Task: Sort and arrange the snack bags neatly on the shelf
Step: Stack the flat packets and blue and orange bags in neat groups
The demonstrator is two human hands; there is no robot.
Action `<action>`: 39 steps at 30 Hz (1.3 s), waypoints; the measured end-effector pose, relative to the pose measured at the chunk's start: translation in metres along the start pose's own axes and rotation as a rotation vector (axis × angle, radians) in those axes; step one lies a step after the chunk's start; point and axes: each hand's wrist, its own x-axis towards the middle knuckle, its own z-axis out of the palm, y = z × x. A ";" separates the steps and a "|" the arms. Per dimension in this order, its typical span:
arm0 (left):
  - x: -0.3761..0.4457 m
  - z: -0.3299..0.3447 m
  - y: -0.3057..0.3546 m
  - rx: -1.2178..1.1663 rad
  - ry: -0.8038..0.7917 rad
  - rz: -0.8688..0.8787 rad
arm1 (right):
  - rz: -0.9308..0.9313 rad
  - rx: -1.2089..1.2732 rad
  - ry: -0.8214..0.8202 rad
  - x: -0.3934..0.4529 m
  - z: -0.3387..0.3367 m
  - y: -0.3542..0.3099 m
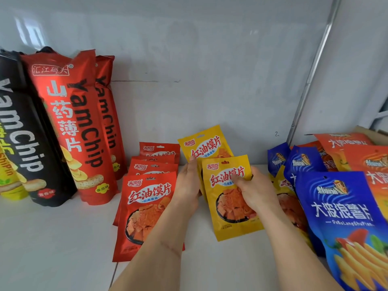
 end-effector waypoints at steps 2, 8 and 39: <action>0.000 -0.001 -0.004 0.054 -0.008 0.029 | 0.005 -0.069 0.040 -0.001 0.002 0.000; -0.003 0.003 -0.012 0.184 -0.190 0.049 | -0.029 -0.130 0.113 -0.015 -0.002 -0.009; -0.004 -0.011 0.008 0.357 0.095 0.205 | -0.246 -0.302 -0.089 -0.048 -0.053 0.051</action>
